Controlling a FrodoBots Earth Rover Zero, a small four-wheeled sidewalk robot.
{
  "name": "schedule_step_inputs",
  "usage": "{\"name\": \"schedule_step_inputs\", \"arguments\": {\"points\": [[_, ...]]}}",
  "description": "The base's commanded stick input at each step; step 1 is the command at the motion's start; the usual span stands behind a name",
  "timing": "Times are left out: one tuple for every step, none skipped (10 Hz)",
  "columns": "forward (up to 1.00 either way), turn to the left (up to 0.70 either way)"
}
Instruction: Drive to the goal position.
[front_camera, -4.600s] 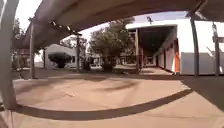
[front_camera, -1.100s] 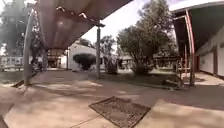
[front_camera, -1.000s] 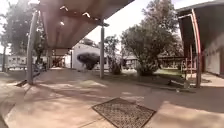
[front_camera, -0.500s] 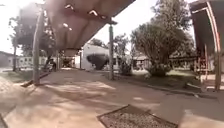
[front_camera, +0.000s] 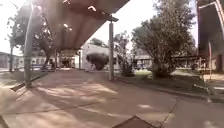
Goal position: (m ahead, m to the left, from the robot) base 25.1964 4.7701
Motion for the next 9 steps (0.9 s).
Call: {"name": "schedule_step_inputs", "arguments": {"points": [[0.7,0.35],[0.7,0.35],[0.7,0.18],[0.7,0.0],[0.7,0.0],[0.7,0.0],[0.7,0.0],[0.7,0.0],[0.7,0.0]]}}
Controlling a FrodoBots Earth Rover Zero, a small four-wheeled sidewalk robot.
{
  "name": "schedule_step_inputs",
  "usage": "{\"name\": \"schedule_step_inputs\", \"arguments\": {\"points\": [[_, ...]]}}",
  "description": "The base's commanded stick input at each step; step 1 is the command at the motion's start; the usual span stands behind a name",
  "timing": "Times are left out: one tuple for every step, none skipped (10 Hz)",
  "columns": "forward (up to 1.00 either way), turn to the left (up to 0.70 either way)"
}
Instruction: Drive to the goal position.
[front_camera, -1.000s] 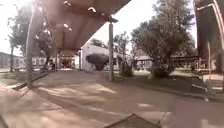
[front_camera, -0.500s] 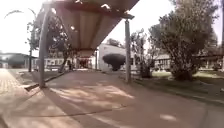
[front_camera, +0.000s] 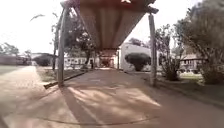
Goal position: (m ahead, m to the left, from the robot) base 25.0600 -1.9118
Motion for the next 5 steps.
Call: {"name": "schedule_step_inputs", "arguments": {"points": [[0.7,0.0],[0.7,0.0],[0.7,0.0],[0.7,0.0],[0.7,0.0]]}}
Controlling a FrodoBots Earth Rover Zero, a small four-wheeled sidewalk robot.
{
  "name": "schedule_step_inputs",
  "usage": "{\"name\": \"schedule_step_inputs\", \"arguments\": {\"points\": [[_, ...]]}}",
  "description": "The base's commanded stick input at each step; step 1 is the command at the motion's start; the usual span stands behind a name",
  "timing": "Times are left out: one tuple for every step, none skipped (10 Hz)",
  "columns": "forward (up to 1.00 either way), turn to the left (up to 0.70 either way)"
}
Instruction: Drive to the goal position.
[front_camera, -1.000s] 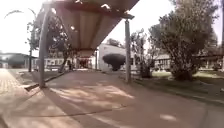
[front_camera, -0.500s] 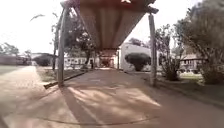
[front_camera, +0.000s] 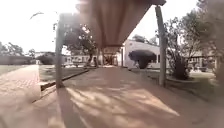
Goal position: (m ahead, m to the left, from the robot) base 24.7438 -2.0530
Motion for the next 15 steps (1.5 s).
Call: {"name": "schedule_step_inputs", "arguments": {"points": [[0.7,0.0],[0.7,-0.35],[0.7,-0.35],[0.7,-0.35],[0.7,-0.31],[0.7,-0.11],[0.7,0.0],[0.7,0.0],[0.7,0.0],[0.7,0.0],[0.7,0.0],[0.7,0.0],[0.7,0.0],[0.7,0.0],[0.7,0.0]]}}
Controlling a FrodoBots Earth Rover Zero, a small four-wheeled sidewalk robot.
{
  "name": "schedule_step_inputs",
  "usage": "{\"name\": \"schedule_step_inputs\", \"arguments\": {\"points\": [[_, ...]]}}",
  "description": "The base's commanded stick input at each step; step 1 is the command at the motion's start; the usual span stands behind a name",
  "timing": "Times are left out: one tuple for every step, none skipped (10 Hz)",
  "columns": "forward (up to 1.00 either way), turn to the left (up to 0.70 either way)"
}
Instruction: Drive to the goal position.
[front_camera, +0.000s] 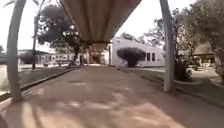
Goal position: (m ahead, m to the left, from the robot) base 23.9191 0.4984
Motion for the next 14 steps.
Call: {"name": "schedule_step_inputs", "arguments": {"points": [[0.7,0.0],[0.7,0.0],[0.7,0.0],[0.7,0.0],[0.7,0.0],[0.7,0.0],[0.7,0.0],[0.7,0.0],[0.7,0.0],[0.7,0.0],[0.7,0.0],[0.7,0.0],[0.7,0.0],[0.7,0.0]]}}
